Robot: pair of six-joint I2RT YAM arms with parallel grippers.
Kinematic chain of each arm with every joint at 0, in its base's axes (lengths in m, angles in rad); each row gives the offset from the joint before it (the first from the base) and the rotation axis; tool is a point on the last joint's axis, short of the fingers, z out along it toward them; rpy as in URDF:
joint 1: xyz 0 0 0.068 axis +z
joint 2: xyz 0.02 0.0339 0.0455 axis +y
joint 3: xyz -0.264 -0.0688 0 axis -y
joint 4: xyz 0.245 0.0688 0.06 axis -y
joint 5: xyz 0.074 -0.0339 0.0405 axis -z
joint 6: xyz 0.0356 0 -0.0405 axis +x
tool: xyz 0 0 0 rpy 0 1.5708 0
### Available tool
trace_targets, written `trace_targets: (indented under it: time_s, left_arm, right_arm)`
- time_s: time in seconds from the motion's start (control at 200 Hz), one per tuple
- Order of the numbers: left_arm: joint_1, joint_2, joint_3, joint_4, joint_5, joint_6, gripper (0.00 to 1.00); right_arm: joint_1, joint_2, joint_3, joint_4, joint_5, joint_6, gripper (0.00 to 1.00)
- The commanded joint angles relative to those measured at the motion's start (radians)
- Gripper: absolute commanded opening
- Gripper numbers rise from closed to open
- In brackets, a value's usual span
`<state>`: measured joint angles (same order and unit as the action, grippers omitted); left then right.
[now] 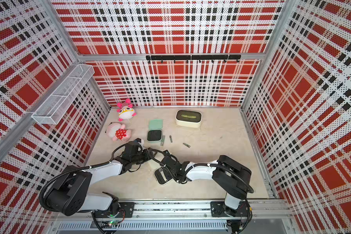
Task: Organize nail clipper sets
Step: Place the nail clipper in the storage box.
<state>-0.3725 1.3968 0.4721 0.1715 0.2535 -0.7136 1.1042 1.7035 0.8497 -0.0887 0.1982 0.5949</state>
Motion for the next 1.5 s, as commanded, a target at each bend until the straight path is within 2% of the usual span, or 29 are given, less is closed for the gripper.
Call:
trace_targets:
  time_s: [0.0,0.982,1.493]
  left_arm:
    - [0.005,0.014,-0.007,0.0,-0.013,0.007,0.79]
    - [-0.01,0.092,0.002,-0.005,-0.006,0.034,0.79]
    - [-0.01,0.087,-0.002,-0.003,-0.004,0.032,0.79]
  right_arm:
    - [0.007,0.001,-0.011,-0.026,-0.029,-0.001,0.15]
    - [0.013,0.048,-0.015,-0.05,-0.033,-0.001,0.17]
    - [0.015,0.041,0.0,-0.057,-0.014,0.005,0.21]
